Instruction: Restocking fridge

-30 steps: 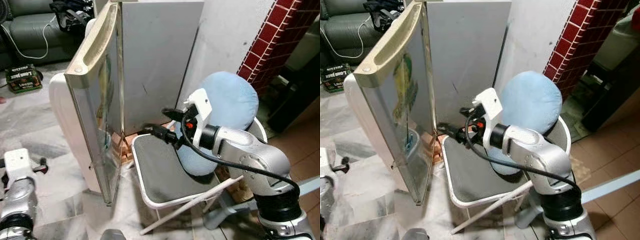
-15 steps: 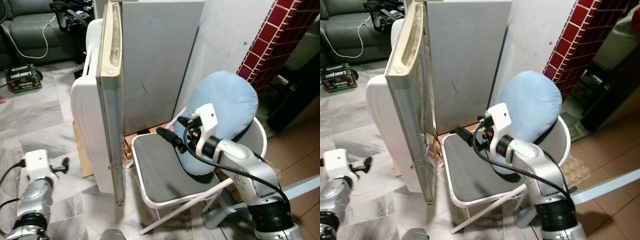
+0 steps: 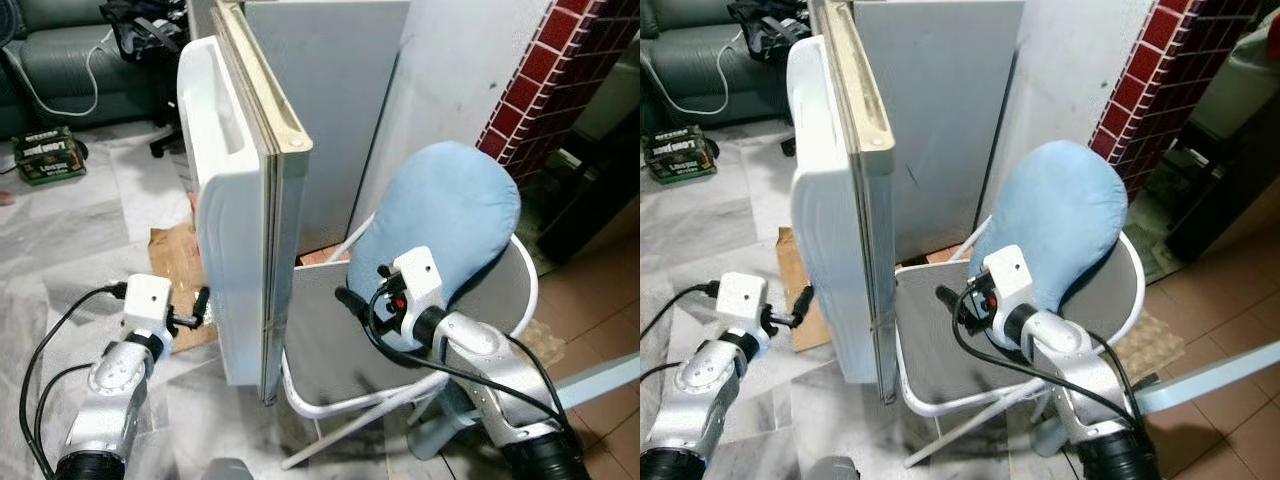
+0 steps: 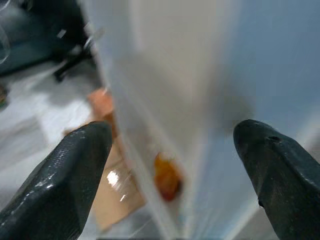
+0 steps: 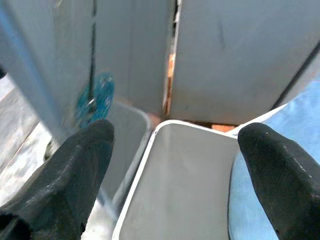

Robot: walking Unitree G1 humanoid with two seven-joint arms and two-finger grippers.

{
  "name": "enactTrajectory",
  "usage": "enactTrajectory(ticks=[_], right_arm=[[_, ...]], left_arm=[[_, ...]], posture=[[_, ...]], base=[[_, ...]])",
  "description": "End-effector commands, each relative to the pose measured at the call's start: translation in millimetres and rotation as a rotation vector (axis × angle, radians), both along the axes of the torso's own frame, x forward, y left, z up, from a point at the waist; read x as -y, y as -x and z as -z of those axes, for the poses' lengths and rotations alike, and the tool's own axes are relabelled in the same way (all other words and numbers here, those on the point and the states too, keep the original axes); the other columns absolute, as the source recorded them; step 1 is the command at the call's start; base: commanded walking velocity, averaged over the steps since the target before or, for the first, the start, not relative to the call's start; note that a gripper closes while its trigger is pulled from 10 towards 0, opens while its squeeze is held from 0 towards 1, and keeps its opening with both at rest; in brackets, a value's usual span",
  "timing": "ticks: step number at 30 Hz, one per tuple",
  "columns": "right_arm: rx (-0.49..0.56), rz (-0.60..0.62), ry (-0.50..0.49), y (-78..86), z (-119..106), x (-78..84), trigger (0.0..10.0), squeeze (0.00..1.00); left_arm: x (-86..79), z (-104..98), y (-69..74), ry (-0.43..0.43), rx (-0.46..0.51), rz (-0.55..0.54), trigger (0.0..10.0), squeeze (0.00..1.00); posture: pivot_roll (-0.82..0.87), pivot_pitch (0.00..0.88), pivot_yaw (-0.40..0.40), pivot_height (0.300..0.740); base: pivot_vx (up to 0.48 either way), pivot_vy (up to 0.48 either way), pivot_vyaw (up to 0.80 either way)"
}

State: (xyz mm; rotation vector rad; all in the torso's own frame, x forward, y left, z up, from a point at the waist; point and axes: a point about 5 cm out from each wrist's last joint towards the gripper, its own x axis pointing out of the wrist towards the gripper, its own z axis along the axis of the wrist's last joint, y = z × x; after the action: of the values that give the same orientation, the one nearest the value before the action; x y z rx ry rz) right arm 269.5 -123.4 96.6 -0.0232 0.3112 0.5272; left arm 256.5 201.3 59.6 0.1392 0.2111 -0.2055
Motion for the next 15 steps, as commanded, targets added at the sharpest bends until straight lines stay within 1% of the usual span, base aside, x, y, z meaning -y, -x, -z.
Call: enactTrajectory(ticks=[1,3,4,5,6,9,10,14,15], right_arm=[[0.022,0.08,0.007,-2.4,-1.4,9.8,10.0,0.0],[0.026,0.112,-0.001,-1.4,-1.1,10.8,10.0,0.0],[0.022,0.13,0.004,0.2,0.6,10.7,10.0,0.0],[0.022,0.13,0.004,0.2,0.6,10.7,10.0,0.0],[0.022,0.142,0.0,0.0,1.4,10.0,10.0,0.0],[0.036,0.171,-0.015,-5.0,-1.8,6.1,10.0,0.0],[0.047,0.177,-0.022,-7.2,-4.1,4.3,10.0,0.0],[0.078,0.207,-0.033,-14.4,-9.0,0.6,10.0,0.0],[0.078,0.207,-0.033,-14.4,-9.0,0.6,10.0,0.0]], left_arm=[[18.1,-8.1,1.2,0.011,0.027,0.052,10.0,0.0],[26.6,-10.0,6.9,0.031,0.03,0.079,10.0,0.0],[32.3,-11.0,13.0,0.042,0.02,0.096,10.0,0.0],[32.3,-11.0,13.0,0.042,0.02,0.096,10.0,0.0],[36.2,-11.2,15.9,0.054,0.014,0.108,10.0,0.0],[47.9,-14.5,24.0,0.082,0.017,0.137,10.0,0.0],[50.7,-15.4,27.3,0.077,0.011,0.136,10.0,0.0],[60.7,-13.8,42.6,0.106,-0.049,0.129,10.0,0.0],[60.7,-13.8,42.6,0.106,-0.049,0.129,10.0,0.0]], posture=[[0.08,0.0,-0.067,0.74],[0.08,0.0,-0.065,0.74],[0.08,0.0,-0.063,0.74],[0.08,0.0,-0.063,0.74],[0.08,0.0,-0.061,0.74],[0.08,0.0,-0.06,0.74],[0.08,0.0,-0.06,0.74],[0.09,0.0,-0.064,0.74],[0.09,0.0,-0.064,0.74]], base=[[0.0,0.0,0.0],[0.0,0.0,0.0],[0.0,0.0,0.0],[0.0,0.0,0.0],[0.0,0.0,0.0],[0.0,0.0,0.0],[0.0,0.0,0.0],[0.0,0.0,0.0],[0.0,0.0,0.0]])
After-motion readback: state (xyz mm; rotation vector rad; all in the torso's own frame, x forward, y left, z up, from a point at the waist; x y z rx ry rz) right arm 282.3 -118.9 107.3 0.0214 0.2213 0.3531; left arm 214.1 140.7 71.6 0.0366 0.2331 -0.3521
